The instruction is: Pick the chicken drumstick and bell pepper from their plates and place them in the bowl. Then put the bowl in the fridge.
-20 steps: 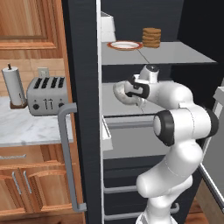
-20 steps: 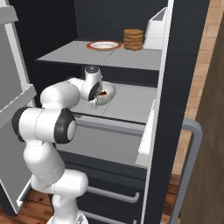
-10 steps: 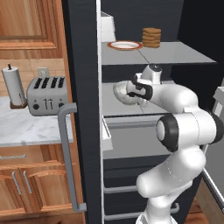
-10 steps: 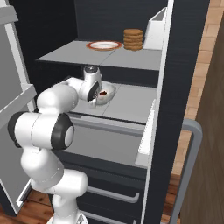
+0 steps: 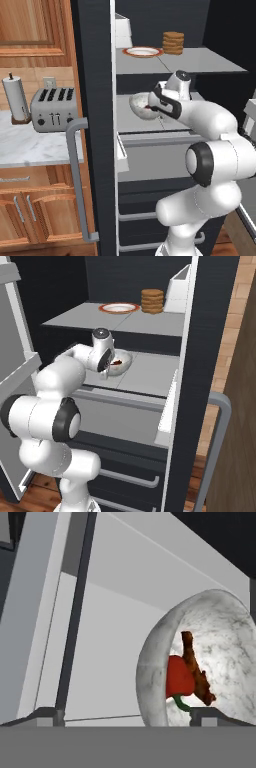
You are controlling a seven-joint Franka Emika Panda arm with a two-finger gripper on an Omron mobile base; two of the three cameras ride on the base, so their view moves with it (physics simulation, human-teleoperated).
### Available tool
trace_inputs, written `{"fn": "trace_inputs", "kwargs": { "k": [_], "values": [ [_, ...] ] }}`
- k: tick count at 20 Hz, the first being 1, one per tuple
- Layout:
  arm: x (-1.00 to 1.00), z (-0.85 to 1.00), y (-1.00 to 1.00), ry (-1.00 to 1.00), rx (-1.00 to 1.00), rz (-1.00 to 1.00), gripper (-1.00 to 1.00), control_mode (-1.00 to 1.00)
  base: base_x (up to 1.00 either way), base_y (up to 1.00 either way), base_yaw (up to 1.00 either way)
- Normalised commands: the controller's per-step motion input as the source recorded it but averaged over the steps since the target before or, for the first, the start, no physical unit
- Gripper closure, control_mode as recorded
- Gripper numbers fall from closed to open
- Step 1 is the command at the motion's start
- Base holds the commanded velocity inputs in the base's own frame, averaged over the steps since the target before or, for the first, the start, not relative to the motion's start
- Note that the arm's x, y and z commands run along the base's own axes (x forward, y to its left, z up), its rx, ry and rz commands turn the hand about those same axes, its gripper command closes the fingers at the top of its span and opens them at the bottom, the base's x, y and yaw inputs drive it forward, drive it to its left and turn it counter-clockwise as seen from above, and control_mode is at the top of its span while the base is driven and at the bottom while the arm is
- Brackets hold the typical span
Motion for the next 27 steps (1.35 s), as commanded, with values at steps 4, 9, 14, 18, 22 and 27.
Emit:
{"fn": "trace_inputs", "kwargs": {
  "k": [4, 9, 14, 18, 22, 27],
  "values": [
    [-0.45, 0.21, -0.11, -0.02, 0.00, 0.00, -1.00, -1.00, 0.00, 0.00, 0.00],
    [-0.49, 0.23, -0.08, 0.00, 0.00, -0.02, -1.00, -1.00, 0.00, 0.00, 0.00],
    [-0.59, 0.16, 0.00, -0.01, -0.01, -0.07, -1.00, -1.00, 0.00, 0.00, 0.00],
    [-0.67, 0.05, 0.00, -0.03, -0.04, -0.09, -1.00, -1.00, 0.00, 0.00, 0.00],
    [-0.70, 0.01, 0.00, -0.01, 0.00, -0.15, -1.00, -1.00, 0.00, 0.00, 0.00],
    [-0.66, 0.01, 0.00, 0.00, 0.00, -0.11, -1.00, -1.00, 0.00, 0.00, 0.00]
  ]
}}
